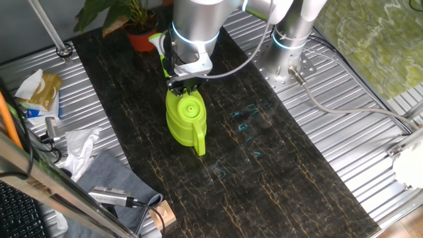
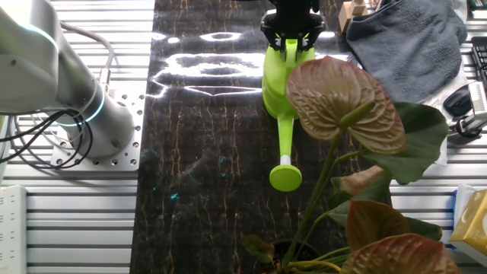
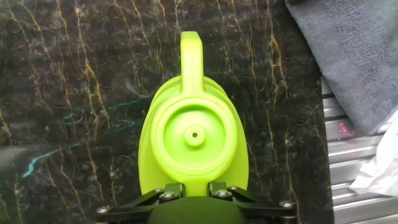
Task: Water the plant
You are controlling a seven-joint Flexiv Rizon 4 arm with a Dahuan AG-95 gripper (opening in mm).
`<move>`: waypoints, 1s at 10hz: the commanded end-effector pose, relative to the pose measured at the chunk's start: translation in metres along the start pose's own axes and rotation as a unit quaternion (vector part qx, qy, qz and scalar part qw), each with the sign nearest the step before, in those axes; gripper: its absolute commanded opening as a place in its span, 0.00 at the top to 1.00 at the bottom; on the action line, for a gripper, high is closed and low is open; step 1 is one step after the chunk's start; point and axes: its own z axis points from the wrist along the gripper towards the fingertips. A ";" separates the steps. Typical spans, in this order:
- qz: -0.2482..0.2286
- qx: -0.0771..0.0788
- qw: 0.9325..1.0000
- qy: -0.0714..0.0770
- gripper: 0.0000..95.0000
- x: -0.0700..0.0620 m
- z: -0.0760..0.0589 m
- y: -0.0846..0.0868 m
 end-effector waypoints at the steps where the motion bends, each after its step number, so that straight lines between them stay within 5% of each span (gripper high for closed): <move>1: -0.009 0.006 1.000 -0.003 1.00 0.000 0.001 0.000; 10: -0.050 0.019 0.999 -0.004 1.00 -0.013 0.009 -0.007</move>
